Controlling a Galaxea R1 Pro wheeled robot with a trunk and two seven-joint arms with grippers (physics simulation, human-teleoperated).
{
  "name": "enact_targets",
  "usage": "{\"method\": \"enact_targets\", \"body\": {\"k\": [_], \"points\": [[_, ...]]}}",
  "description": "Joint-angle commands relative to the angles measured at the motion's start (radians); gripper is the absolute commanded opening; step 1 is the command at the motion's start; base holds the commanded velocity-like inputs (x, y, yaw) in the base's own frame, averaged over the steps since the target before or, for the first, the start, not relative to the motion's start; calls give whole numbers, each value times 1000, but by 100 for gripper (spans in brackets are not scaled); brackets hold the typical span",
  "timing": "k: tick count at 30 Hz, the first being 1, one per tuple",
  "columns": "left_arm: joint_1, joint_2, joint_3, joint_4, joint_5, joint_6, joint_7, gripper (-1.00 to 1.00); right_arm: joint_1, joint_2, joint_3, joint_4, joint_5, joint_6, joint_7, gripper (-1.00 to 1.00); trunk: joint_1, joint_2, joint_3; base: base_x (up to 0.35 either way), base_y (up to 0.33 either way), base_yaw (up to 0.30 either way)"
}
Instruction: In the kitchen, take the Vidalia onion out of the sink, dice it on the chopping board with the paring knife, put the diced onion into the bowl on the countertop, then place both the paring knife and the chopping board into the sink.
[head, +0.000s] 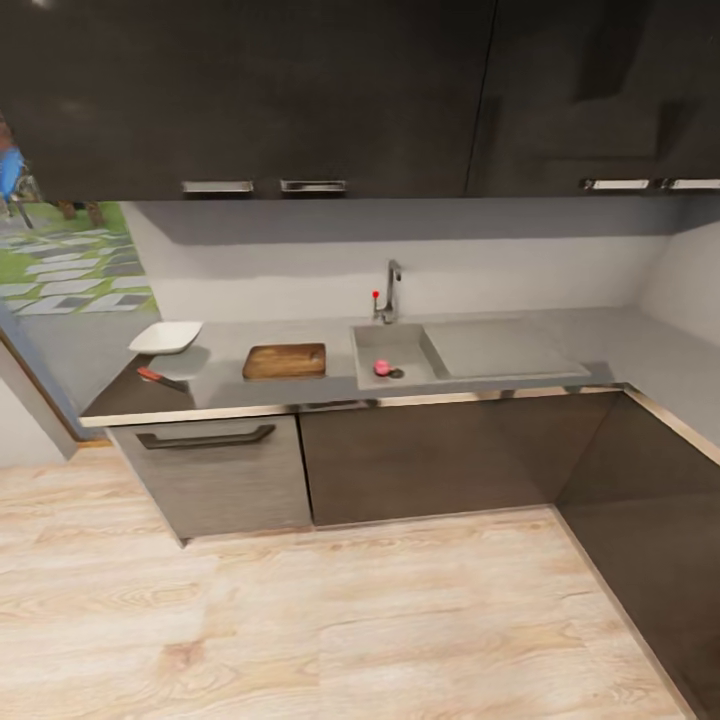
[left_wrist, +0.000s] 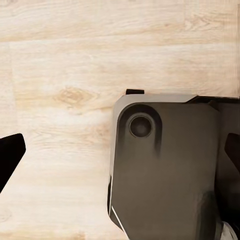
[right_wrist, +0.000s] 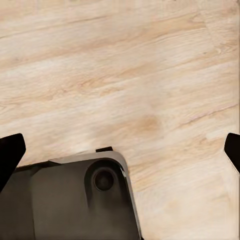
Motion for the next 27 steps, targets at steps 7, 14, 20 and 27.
{"method": "enact_targets", "body": {"k": [7,14,20,27], "points": [[0,0,-3,-1,7,-2,1,100,0,-1,9,-1,-7,-1,-6,100,1,-2,-1,217,-233,7],[0,0,-3,-1,7,-2,1,100,0,-1,9,-1,-7,0,-6,100,1,-2,-1,217,-233,0],[0,0,-3,-1,7,-2,1,100,0,-1,9,-1,-7,1,-6,100,1,-2,-1,217,-233,0],[0,0,-3,-1,7,-2,2,100,0,-1,9,-1,-7,0,-6,100,1,-2,-1,60,-67,0]]}}
